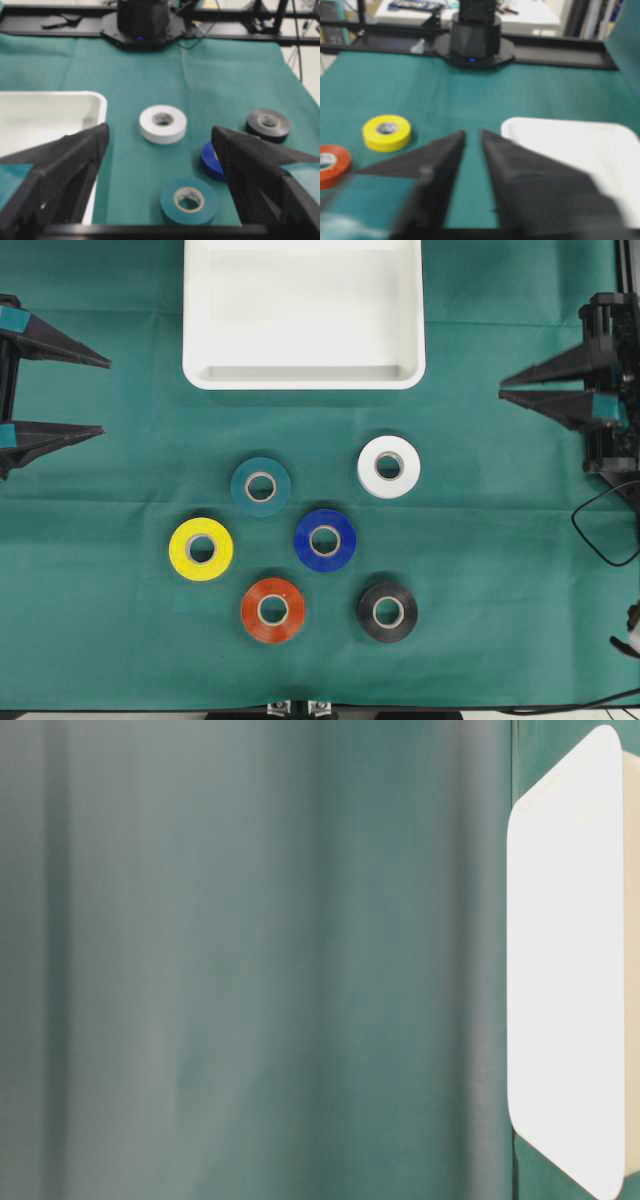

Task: Put the tape alternately from left to right into the white case.
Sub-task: 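Raise both grippers from rest and open them over the table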

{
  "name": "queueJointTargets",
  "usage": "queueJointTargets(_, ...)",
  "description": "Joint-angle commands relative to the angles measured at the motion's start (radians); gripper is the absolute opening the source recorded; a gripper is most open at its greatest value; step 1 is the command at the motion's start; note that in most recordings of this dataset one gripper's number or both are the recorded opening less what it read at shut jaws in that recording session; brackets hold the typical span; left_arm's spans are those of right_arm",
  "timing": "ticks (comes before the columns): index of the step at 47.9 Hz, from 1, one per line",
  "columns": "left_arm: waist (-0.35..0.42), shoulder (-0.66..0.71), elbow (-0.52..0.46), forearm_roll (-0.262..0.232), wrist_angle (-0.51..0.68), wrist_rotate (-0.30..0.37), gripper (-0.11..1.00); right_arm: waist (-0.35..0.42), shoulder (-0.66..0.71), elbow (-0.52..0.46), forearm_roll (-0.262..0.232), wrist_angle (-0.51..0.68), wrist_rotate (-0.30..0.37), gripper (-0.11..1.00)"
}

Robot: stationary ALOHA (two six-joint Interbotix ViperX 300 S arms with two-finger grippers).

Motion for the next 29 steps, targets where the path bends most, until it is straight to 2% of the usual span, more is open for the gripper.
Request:
queueJointTargets(1,-0.003,0.009,-0.028,-0.002,-0.002,0.002,0.57,0.0,0.012,-0.015,0.0,0.005,0.003,0.52)
queueJointTargets(6,-0.003,0.009,-0.028,-0.003,0.003,-0.002,0.57,0.0,0.018,-0.018,0.0,0.014,0.003,0.81)
queueJointTargets(8,-0.005,0.009,-0.028,-0.002,0.006,-0.002,0.57,0.0,0.018,-0.02,0.0,0.017,0.005,0.89)
queueJointTargets(16,-0.003,0.014,-0.041,-0.006,0.041,-0.006,0.57,0.0,0.025,-0.04,0.0,0.044,0.015,0.89)
queueJointTargets(29,0.008,0.097,-0.123,-0.006,0.212,-0.015,0.57,0.0,0.123,-0.141,0.0,0.222,0.049,0.89)
